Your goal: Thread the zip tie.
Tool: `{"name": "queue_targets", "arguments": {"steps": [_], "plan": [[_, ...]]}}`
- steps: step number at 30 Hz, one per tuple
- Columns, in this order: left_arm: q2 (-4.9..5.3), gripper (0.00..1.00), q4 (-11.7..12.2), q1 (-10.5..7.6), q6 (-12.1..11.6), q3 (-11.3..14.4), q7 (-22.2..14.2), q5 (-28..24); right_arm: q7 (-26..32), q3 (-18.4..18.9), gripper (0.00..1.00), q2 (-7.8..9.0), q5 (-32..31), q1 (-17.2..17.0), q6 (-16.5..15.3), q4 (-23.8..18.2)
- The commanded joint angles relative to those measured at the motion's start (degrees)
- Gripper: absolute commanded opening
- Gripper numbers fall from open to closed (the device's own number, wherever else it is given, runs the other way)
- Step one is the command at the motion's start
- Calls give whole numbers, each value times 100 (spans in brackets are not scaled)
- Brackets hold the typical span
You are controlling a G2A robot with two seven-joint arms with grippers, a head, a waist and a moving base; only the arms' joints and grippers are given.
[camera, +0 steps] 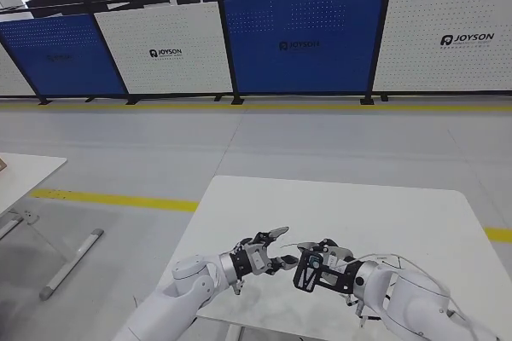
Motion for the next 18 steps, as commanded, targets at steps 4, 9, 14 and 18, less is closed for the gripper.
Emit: {"name": "queue_targets", "arguments": {"steps": [4,9,14,18], "plan": [[-9,8,2,-7,2,-7,-15,-5,0,0,0,0,0,0,0,0],[-14,0,-5,0,21,-20,9,21,0,0,0,0,0,0,0,0],[-26,0,25,-19,34,-22,31,1,0,0,0,0,0,0,0,0],[-33,0,36,-21,36,-19,12,10,0,0,0,0,0,0,0,0]]}}
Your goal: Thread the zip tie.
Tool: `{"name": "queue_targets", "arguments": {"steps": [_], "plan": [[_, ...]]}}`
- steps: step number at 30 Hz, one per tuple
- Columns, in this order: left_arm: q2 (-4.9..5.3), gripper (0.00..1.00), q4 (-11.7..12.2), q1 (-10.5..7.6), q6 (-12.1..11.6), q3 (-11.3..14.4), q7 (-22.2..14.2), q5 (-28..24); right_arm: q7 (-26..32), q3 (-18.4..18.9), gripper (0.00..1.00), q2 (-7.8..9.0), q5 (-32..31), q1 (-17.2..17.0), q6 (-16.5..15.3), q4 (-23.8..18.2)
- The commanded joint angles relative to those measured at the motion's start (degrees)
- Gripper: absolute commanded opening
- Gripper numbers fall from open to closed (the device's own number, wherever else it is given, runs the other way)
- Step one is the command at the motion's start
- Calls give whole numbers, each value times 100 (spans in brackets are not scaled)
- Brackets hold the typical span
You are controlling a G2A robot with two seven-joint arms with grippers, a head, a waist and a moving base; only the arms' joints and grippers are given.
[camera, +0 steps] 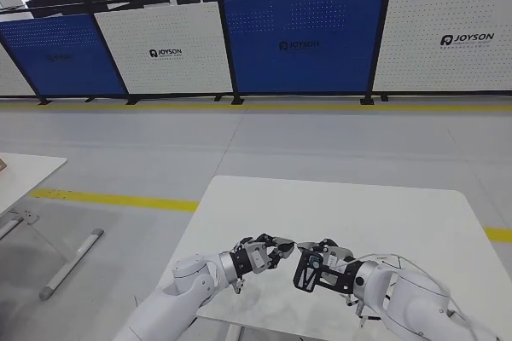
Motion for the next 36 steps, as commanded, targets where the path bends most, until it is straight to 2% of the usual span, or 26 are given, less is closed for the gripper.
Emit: {"name": "queue_targets", "arguments": {"steps": [1,2,3,4,5,9,12,15,20,21,25,36], "plan": [[-3,0,2,3,-5,1,-18,17,0,0,0,0,0,0,0,0],[-3,0,0,5,-9,1,-25,26,-33,5,0,-3,8,-30,14,9],[-4,0,-1,7,-13,0,-31,37,-57,21,14,-8,26,-69,10,22],[-5,0,-3,10,-19,-2,-37,50,-63,51,49,-14,36,-98,0,19],[-6,0,-3,11,-22,-4,-40,59,-62,70,100,-18,34,-115,0,9],[-3,0,-29,55,-188,-53,-27,189,26,154,100,-24,177,-181,0,-27],[7,0,-51,145,-429,-122,7,384,-74,280,100,-4,510,-241,0,-51],[17,0,-65,226,-719,-149,149,788,-213,504,100,55,945,-348,0,-66],[24,0,-121,410,-1443,-45,626,1994,-426,1163,100,218,2084,-765,0,-3],[24,0,-156,477,-1650,-9,760,2315,-482,1341,100,269,2386,-912,0,26],[5,0,-285,664,-2097,87,1152,2882,-477,1647,100,397,3112,-1224,0,-19],[2,0,-295,672,-2110,94,1162,2884,-477,1647,100,397,3112,-1224,0,-19]]}}
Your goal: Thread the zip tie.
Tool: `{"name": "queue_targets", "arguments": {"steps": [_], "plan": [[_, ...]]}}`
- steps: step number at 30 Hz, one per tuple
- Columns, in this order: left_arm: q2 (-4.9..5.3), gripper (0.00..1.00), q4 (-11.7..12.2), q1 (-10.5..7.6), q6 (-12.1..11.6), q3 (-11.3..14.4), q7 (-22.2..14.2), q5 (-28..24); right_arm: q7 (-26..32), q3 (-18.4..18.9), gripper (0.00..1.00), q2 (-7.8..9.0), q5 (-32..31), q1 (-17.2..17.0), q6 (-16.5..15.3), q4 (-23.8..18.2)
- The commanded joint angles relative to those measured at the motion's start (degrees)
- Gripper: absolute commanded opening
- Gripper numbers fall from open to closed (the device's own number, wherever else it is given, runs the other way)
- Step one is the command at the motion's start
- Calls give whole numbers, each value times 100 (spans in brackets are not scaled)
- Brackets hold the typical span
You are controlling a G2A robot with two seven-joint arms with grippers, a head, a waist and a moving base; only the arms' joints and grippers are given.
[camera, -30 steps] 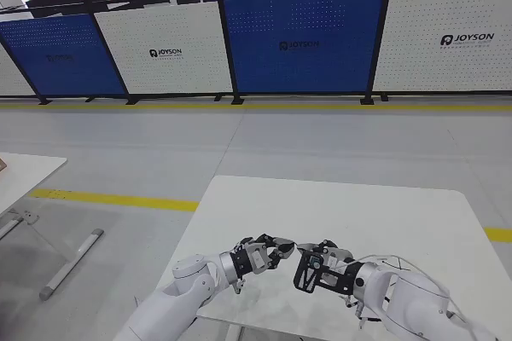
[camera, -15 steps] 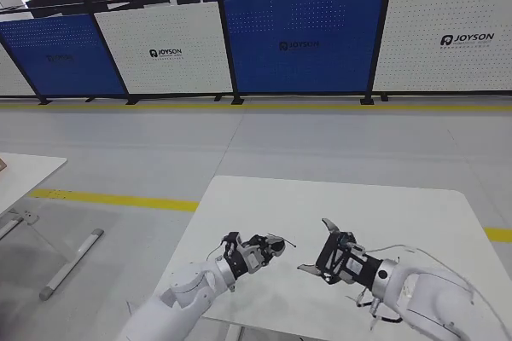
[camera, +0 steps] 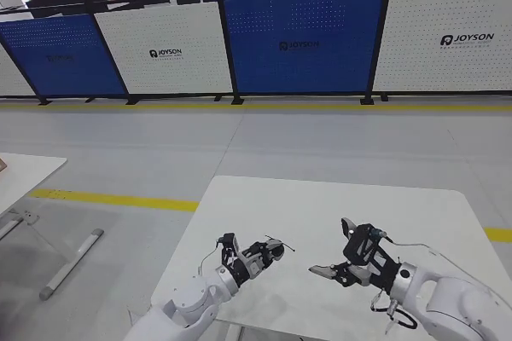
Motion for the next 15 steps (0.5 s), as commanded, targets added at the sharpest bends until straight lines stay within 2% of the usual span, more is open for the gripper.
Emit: {"name": "queue_targets", "arguments": {"steps": [1,9,11,13,15], "plan": [[0,0,0,0,0,0,0,0,0,0,100,0,0,0,0,0],[-4,0,3,-3,-22,-5,41,-3,0,0,100,0,0,0,0,0],[-28,0,-13,-13,-144,-9,237,-29,0,0,100,0,0,0,0,0],[-70,0,-68,3,-396,39,634,54,-49,60,100,-17,195,-67,111,80],[-109,0,-117,11,-610,126,1086,360,16,117,100,-32,450,-110,221,116]]}}
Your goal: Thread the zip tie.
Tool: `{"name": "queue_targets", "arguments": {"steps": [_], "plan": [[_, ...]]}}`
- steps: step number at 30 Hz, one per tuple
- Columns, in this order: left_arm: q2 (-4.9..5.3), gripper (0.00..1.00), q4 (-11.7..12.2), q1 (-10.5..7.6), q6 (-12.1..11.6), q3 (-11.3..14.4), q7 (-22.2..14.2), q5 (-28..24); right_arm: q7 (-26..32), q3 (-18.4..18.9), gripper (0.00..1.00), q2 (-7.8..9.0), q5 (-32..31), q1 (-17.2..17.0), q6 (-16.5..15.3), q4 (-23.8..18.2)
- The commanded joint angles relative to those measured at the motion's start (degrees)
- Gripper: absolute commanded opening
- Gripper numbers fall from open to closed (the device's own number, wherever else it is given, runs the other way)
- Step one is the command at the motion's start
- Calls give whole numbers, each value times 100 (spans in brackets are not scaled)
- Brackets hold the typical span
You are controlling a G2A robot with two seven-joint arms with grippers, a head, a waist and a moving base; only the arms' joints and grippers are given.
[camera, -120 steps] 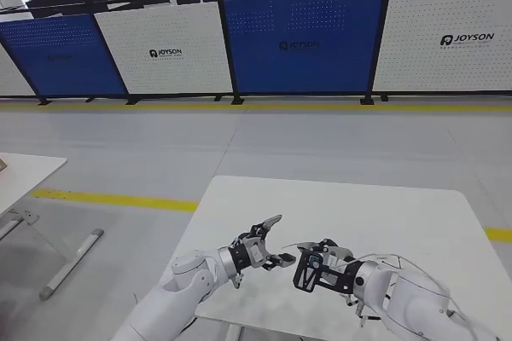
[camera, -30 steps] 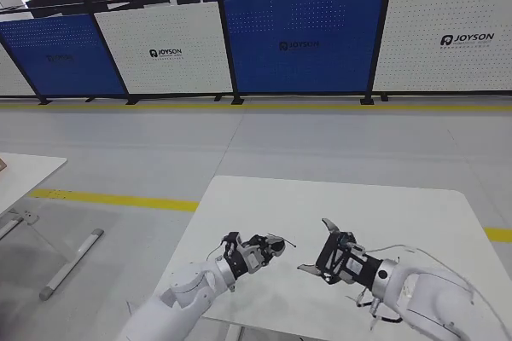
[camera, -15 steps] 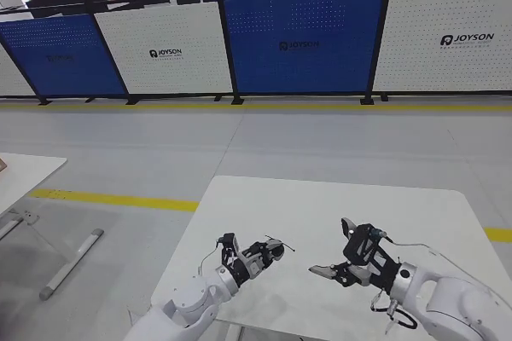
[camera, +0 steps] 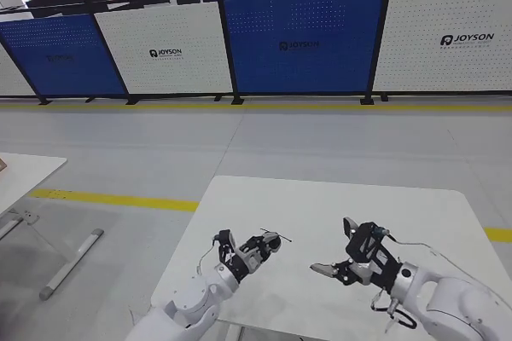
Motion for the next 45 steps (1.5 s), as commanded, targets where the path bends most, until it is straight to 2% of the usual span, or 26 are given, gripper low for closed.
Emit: {"name": "queue_targets", "arguments": {"steps": [1,2,4,45], "plan": [[-48,0,-72,14,-200,170,593,498,140,56,100,-16,350,-36,79,22],[-69,0,-100,11,-213,253,744,652,264,69,100,-21,515,-44,68,37],[-69,0,-100,11,-213,253,744,652,495,92,100,-27,776,-32,56,75],[-69,0,-100,11,-213,253,744,652,495,92,100,-27,776,-32,56,75]]}}
